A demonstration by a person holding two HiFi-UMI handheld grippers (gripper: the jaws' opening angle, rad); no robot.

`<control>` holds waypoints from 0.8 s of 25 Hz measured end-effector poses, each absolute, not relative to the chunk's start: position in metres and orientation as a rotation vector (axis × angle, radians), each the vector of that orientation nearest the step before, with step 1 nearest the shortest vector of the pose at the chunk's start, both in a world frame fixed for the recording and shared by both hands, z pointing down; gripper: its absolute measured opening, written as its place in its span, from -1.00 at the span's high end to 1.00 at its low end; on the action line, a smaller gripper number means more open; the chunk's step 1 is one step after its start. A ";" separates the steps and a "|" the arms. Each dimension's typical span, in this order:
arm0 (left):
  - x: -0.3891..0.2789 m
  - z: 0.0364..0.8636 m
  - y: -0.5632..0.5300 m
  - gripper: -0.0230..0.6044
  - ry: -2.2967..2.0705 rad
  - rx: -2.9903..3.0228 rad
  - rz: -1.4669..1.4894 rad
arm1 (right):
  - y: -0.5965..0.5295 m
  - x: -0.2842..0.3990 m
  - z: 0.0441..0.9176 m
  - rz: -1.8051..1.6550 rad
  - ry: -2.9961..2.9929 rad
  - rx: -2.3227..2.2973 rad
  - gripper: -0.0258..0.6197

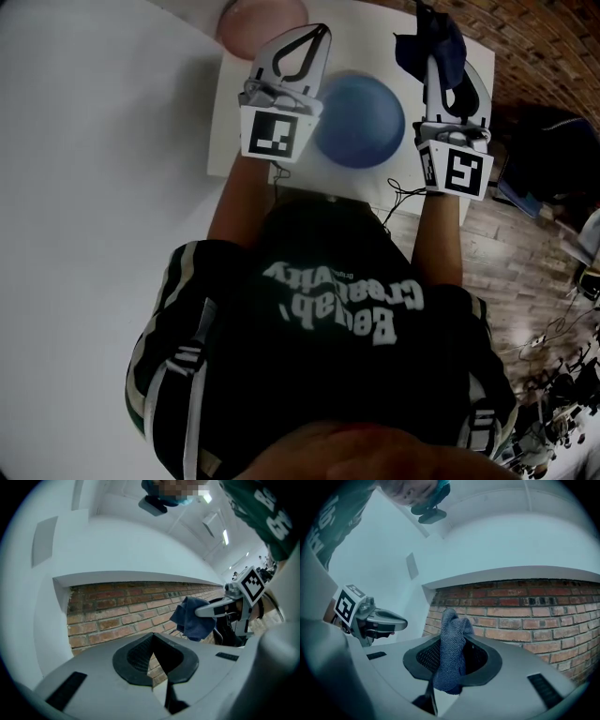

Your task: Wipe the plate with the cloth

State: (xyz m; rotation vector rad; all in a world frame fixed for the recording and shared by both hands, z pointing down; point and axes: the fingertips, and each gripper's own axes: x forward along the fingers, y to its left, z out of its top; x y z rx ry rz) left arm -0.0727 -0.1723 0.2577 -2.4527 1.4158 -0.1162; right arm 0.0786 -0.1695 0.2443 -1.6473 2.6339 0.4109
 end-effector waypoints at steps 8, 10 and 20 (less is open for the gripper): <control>-0.062 0.307 -0.185 0.92 1.417 -2.546 -0.218 | -0.178 0.079 0.285 0.320 2.690 -1.639 0.66; -0.059 0.323 -0.188 0.92 1.414 -2.566 -0.241 | -0.179 0.080 0.304 0.291 2.716 -1.646 0.66; -0.058 0.372 -0.178 0.92 1.410 -2.644 -0.357 | -0.162 0.076 0.339 0.241 2.757 -1.687 0.66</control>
